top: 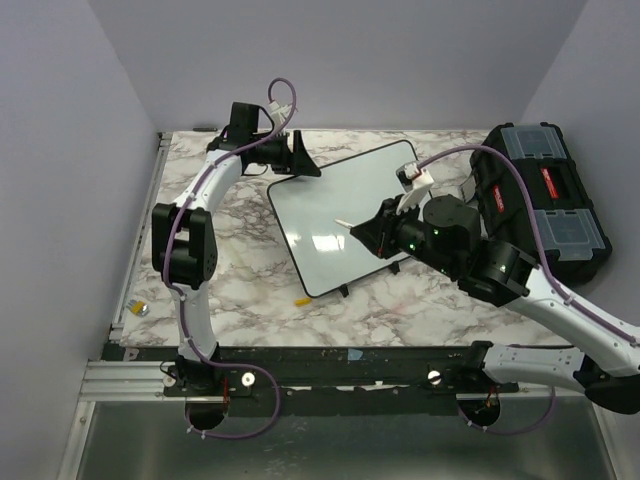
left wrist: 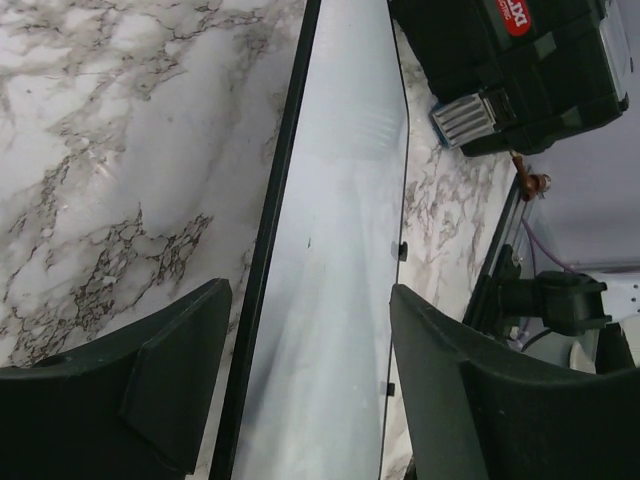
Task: Write a sentence on the whiteboard
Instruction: Hold the whiteboard on the whiteboard stand.
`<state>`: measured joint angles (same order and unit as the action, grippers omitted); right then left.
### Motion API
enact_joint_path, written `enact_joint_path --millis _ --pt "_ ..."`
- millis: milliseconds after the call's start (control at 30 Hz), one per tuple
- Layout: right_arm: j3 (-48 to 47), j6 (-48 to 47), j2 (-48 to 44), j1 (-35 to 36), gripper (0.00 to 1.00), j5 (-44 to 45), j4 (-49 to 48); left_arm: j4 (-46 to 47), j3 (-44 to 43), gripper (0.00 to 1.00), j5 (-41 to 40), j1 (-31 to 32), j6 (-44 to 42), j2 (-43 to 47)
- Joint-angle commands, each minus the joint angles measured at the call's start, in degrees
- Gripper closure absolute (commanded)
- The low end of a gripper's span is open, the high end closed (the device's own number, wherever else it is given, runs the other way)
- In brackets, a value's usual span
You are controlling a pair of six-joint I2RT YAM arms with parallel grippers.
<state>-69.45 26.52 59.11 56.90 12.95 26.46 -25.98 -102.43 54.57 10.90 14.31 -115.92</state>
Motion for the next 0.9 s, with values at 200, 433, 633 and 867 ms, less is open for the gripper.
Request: enact_joint_path --millis 200,433,633,867 --pt "-7.69 0.02 5.17 -0.46 0.99 -6.27 -3.07 -1.24 -2.22 0.40 7.52 -0.09 0.11 -3.30" --pt "-7.48 0.49 4.90 -0.50 0.99 -7.41 -3.39 -4.57 -4.40 0.43 7.00 -0.09 -0.42 -5.79" --pt "-6.49 0.77 4.16 -0.49 0.99 -7.43 -3.78 -4.41 -5.32 0.55 7.65 -0.09 0.17 -6.51" --pt "-5.12 0.66 3.12 -0.52 0.99 -7.01 -3.78 -0.56 -2.94 0.73 10.41 0.40 0.15 -3.88"
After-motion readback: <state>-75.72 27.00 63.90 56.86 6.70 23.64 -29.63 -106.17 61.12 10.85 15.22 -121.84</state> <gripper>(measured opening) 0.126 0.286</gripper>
